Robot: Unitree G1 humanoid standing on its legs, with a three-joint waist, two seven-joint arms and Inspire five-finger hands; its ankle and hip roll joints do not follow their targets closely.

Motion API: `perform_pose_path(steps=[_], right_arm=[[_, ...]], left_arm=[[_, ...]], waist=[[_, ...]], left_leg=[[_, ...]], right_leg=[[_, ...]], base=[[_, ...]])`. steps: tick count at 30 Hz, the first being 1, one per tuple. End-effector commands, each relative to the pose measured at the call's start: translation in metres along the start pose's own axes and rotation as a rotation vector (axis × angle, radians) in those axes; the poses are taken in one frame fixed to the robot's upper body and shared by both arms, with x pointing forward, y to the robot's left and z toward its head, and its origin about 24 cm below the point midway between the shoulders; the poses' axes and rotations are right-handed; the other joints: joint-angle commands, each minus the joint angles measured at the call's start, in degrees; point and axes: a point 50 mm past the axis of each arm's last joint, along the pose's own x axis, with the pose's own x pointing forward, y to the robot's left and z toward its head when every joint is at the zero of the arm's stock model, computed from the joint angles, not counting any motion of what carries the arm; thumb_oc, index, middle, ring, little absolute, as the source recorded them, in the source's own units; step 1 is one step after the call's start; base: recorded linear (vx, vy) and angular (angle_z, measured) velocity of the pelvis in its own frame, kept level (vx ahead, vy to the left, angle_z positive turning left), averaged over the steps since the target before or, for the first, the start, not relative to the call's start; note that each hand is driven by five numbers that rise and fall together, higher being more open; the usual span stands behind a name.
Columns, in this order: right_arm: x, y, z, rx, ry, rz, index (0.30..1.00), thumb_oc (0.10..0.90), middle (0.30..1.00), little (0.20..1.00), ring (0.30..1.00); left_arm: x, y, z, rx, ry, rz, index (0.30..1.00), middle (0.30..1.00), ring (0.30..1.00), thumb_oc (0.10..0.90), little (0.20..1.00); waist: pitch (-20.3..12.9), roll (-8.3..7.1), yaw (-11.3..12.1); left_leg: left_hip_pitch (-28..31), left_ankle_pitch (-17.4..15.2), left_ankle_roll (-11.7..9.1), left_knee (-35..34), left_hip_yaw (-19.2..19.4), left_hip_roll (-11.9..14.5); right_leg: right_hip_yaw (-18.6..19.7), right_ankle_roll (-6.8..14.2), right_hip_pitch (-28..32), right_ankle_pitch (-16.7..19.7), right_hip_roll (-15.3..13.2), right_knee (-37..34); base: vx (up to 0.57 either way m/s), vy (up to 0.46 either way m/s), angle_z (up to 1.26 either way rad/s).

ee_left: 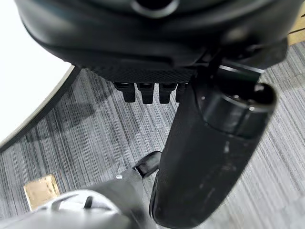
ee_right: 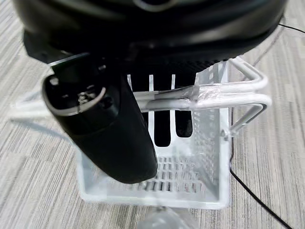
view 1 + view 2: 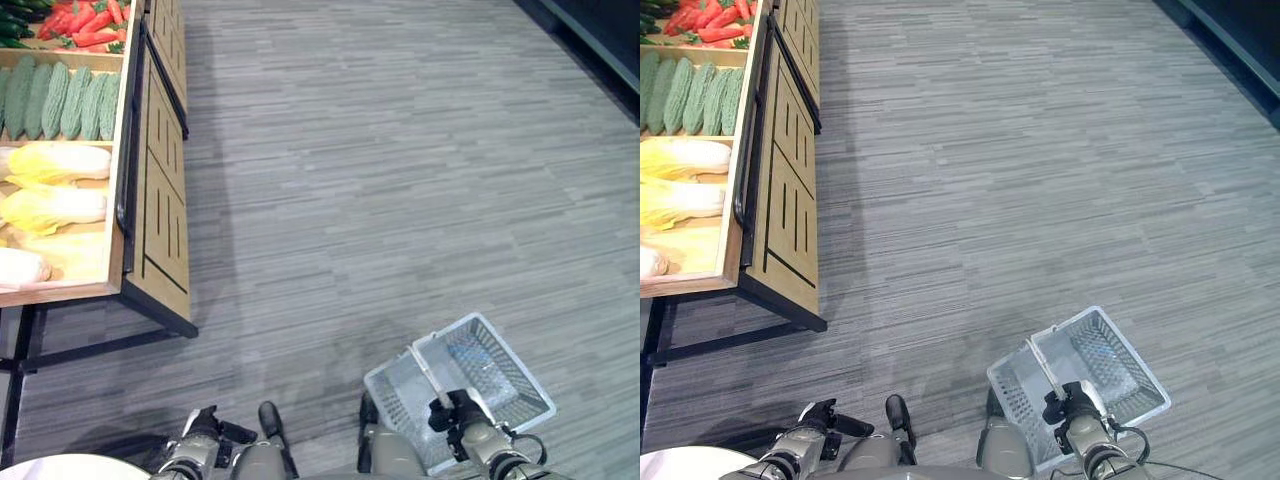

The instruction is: Get the vegetables into the basket

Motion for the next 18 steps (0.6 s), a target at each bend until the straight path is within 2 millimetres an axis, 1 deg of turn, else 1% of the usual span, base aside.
perform_pose_path(steps=[1, 2, 3, 4, 5, 6, 8, 10, 11, 12, 14, 15, 18], right_arm=[[-0.002, 0.004, 0.002, 0.019, -0.019, 0.024, 0.3, 0.4, 0.3, 0.3, 0.3], [-0.002, 0.004, 0.003, 0.024, -0.021, 0.021, 0.3, 0.4, 0.3, 0.3, 0.3], [-0.001, 0.002, 0.004, 0.03, -0.026, 0.015, 0.3, 0.4, 0.3, 0.3, 0.3], [-0.001, 0.002, 0.002, 0.033, -0.021, 0.01, 0.3, 0.4, 0.3, 0.3, 0.3], [-0.001, 0.002, 0.0, 0.033, -0.016, 0.01, 0.3, 0.4, 0.3, 0.3, 0.3], [-0.002, 0.002, -0.003, 0.037, -0.008, 0.014, 0.3, 0.4, 0.3, 0.3, 0.3], [-0.003, 0.003, -0.01, 0.041, 0.009, 0.018, 0.3, 0.4, 0.3, 0.3, 0.3], [-0.004, 0.005, -0.018, 0.04, 0.03, 0.027, 0.3, 0.4, 0.3, 0.3, 0.3], [-0.005, 0.005, -0.023, 0.038, 0.042, 0.031, 0.3, 0.4, 0.3, 0.3, 0.3], [-0.006, 0.004, -0.028, 0.041, 0.051, 0.031, 0.3, 0.4, 0.3, 0.3, 0.3], [-0.007, 0.004, -0.035, 0.039, 0.073, 0.034, 0.3, 0.4, 0.3, 0.3, 0.3], [-0.007, 0.002, -0.038, 0.038, 0.082, 0.03, 0.3, 0.4, 0.3, 0.3, 0.3], [-0.007, -0.004, -0.041, 0.053, 0.086, 0.01, 0.3, 0.4, 0.3, 0.3, 0.3]], left_arm=[[0.001, 0.011, 0.002, 0.01, -0.01, 0.041, 1.0, 1.0, 1.0, 0.9, 1.0], [0.001, 0.011, 0.003, 0.005, -0.015, 0.042, 1.0, 1.0, 1.0, 0.9, 1.0], [0.002, 0.011, 0.006, -0.005, -0.02, 0.044, 1.0, 1.0, 1.0, 0.9, 1.0], [0.002, 0.011, 0.007, -0.001, -0.02, 0.046, 1.0, 1.0, 1.0, 0.9, 1.0], [0.002, 0.011, 0.008, 0.0, -0.023, 0.047, 1.0, 1.0, 1.0, 0.9, 1.0], [0.002, 0.011, 0.008, 0.003, -0.022, 0.045, 1.0, 1.0, 1.0, 0.9, 1.0], [0.002, 0.009, 0.007, 0.008, -0.017, 0.041, 1.0, 1.0, 1.0, 0.9, 1.0], [0.002, 0.007, 0.004, 0.014, -0.009, 0.031, 1.0, 1.0, 1.0, 0.9, 1.0], [0.001, 0.004, 0.002, 0.019, -0.003, 0.022, 1.0, 1.0, 1.0, 0.9, 1.0], [0.001, 0.003, 0.004, 0.029, -0.008, 0.016, 1.0, 1.0, 1.0, 0.9, 1.0], [0.001, -0.001, 0.001, 0.034, 0.001, 0.003, 1.0, 1.0, 1.0, 0.9, 1.0], [0.0, -0.004, -0.001, 0.036, 0.01, -0.005, 1.0, 1.0, 1.0, 0.9, 1.0], [-0.001, -0.011, -0.001, 0.023, 0.011, -0.018, 1.0, 1.0, 1.0, 0.9, 1.0]], waist=[[3.2, 0.35, -0.7], [3.4, 0.44, -1.0], [3.9, 0.43, -1.8], [3.9, -0.02, -2.8], [4.1, -0.09, -3.7], [4.2, -0.33, -4.3], [4.2, 0.04, -5.7], [3.9, -0.09, -6.5], [3.7, 0.15, -7.3], [3.3, 0.38, -8.6], [2.5, 1.14, -9.0], [2.2, 2.03, -9.3], [1.8, 3.55, -9.8]], left_leg=[[1.3, -5.4, 1.4, 5.2, -3.9, -3.5], [1.6, -5.5, 1.2, 4.8, -4.2, -3.6], [2.5, -6.1, 0.6, 4.2, -5.0, -3.7], [3.2, -6.4, 0.0, 3.8, -6.1, -3.9], [4.4, -6.9, -0.3, 3.1, -6.8, -3.9], [5.6, -7.3, -0.6, 2.7, -7.6, -4.1], [8.0, -8.4, -1.0, 2.1, -9.5, -4.2], [10.4, -9.4, -1.2, 1.7, -10.9, -4.9], [11.4, -10.0, -1.2, 1.6, -12.1, -5.1], [12.4, -10.9, -1.4, 2.0, -13.2, -5.1], [13.4, -11.7, -1.9, 2.8, -14.6, -4.2], [13.4, -11.3, -2.5, 3.8, -15.3, -3.2], [12.5, -9.0, -4.0, 5.9, -16.4, -1.1]], right_leg=[[3.8, 2.4, 2.2, -3.9, -1.5, 3.1], [3.9, 2.3, 1.5, -4.3, -1.0, 1.9], [3.9, 2.2, -0.4, -4.5, 0.0, -2.4], [4.2, 2.2, -2.1, -2.5, 0.6, -7.1], [3.9, 2.4, -4.9, -0.7, 1.5, -9.7], [3.9, 2.7, -7.0, 0.5, 1.9, -11.6], [2.9, 2.9, -8.0, 1.5, 2.9, -13.9], [1.2, 2.9, -8.8, 2.3, 3.4, -13.5], [1.8, 2.5, -8.6, 2.2, 3.6, -12.1], [4.2, 2.0, -8.8, 1.9, 4.3, -10.5], [4.4, 0.7, -8.1, 1.3, 5.1, -9.4], [3.5, 0.0, -8.1, 0.3, 5.6, -7.7], [1.6, -1.5, -7.4, -1.5, 6.0, -5.5]], base=[[0.16, 0.038, 0.05], [0.21, 0.009, 0.11], [0.31, -0.064, 0.33], [0.39, -0.086, 0.54], [0.4, -0.112, 0.68], [0.35, -0.081, 0.41], [0.34, -0.068, -0.11], [0.32, -0.077, -0.02], [0.31, -0.127, 0.27], [0.3, -0.11, 0.66], [0.29, -0.136, 1.25], [0.26, -0.182, 1.12], [0.19, -0.184, 0.46]])
